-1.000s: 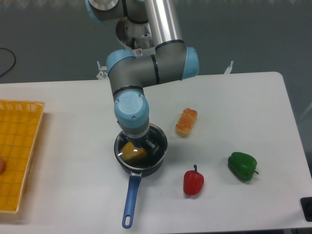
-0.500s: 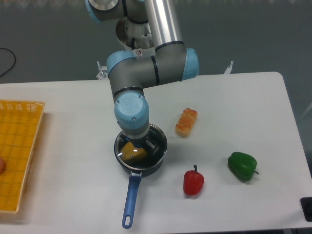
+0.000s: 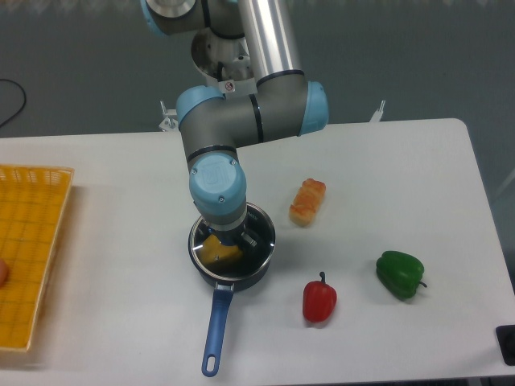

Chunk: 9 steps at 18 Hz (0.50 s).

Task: Close the pot lid
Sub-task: 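Hold the glass lid resting on the saucepan rim, then open the gripper and raise it away from the lid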

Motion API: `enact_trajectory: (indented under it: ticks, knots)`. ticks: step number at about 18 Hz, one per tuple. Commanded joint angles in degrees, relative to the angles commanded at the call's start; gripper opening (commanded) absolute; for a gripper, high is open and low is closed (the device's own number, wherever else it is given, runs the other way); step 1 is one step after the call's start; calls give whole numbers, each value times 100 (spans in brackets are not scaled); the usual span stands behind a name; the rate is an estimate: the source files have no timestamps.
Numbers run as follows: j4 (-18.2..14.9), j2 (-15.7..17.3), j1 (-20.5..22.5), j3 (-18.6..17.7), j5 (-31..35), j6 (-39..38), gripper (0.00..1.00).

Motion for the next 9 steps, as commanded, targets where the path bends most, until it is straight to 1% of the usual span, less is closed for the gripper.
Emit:
enact_trajectory:
  ticks: [2,6,9]
  knots:
    - [9,9,9,0,0,26,99]
    - [-18,123,26,9,0,18,100]
    - [-26,316,35,9,0,26,100]
